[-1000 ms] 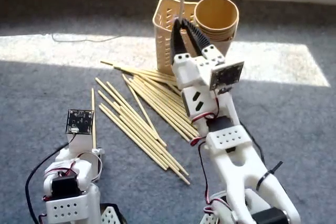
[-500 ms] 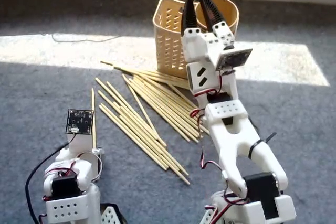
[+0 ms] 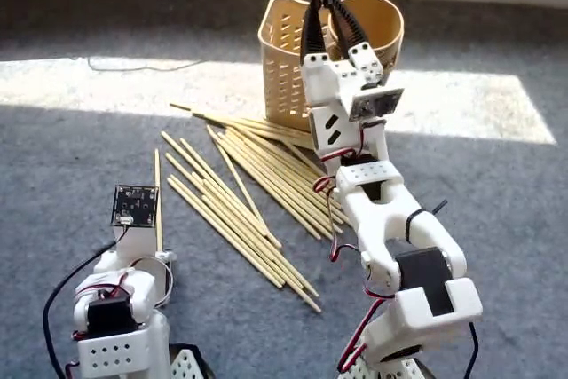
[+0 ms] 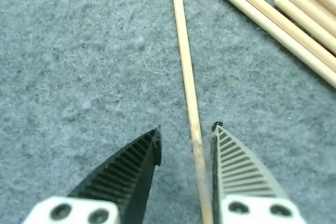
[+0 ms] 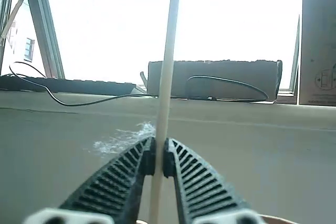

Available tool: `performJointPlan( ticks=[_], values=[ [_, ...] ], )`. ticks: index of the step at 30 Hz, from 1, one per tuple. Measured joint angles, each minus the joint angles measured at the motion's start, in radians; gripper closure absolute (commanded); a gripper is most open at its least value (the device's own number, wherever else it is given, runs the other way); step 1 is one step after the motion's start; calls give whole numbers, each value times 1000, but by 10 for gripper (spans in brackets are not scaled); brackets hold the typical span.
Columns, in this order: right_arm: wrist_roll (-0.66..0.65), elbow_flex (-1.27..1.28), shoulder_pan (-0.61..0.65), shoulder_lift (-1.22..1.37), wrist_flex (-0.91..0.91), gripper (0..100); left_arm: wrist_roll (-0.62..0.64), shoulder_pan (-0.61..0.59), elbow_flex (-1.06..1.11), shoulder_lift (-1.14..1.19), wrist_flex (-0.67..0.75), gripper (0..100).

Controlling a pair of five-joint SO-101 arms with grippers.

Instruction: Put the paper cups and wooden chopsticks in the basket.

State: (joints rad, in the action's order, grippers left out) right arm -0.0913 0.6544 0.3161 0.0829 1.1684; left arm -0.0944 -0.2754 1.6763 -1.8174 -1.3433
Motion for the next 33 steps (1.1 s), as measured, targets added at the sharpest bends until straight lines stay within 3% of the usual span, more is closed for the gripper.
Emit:
performJointPlan(
  ticks=[5, 16, 21, 33],
  values=[
    [-63, 87, 2, 8, 64, 989, 0, 0, 0, 0, 0, 839],
    [-68, 132, 2, 8, 75, 985, 0, 0, 0, 0, 0, 839],
    [-68, 133, 3, 8, 75, 892, 0, 0, 0, 0, 0, 839],
    [-71, 155, 5, 5, 78, 890, 0, 0, 0, 0, 0, 839]
  ],
)
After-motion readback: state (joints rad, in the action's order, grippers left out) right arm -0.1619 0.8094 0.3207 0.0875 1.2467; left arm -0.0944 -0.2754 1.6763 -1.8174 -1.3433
